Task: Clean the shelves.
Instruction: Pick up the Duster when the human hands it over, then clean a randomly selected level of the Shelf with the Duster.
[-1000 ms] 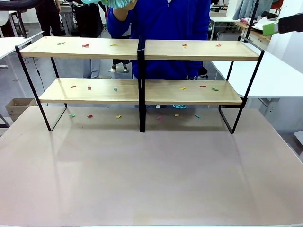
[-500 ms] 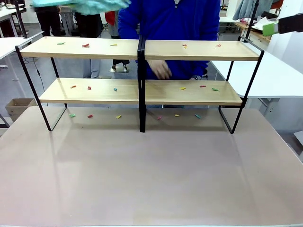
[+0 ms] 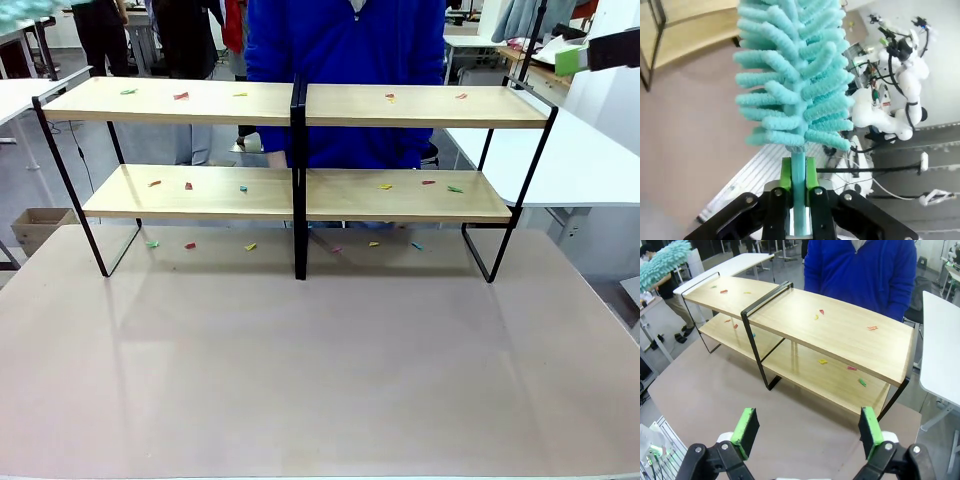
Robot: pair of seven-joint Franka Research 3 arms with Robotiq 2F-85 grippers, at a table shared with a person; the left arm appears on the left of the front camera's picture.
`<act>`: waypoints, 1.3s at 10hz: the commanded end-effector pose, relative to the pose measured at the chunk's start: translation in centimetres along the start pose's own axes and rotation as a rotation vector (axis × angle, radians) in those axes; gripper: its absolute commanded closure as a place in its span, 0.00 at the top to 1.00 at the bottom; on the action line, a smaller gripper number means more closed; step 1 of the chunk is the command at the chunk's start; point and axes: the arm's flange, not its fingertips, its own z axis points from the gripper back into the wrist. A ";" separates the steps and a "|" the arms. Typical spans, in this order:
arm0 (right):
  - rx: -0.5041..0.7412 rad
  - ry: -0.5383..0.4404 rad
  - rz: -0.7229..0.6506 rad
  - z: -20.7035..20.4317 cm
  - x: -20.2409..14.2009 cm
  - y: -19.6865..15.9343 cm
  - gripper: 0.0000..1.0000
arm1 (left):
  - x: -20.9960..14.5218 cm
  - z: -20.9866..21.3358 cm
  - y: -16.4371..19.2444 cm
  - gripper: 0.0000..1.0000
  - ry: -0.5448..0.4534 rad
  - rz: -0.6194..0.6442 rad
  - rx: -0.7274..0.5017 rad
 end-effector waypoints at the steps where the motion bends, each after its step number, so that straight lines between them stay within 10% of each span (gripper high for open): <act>1: 0.000 0.000 -0.001 0.0 0.0 0.0 1.00 | -5.4 1.3 2.0 0.00 -0.142 -0.079 -0.010; 4: 0.000 0.000 -0.001 0.0 0.0 0.0 1.00 | -13.4 4.5 4.7 0.00 -0.253 -0.043 -0.111; 12: 0.000 0.000 -0.001 0.0 0.0 0.0 1.00 | -10.3 4.6 3.2 0.00 -0.218 -0.057 0.001; 13: 0.000 0.000 -0.001 0.0 0.0 0.0 1.00 | -10.2 4.2 3.4 0.12 -0.211 -0.068 0.001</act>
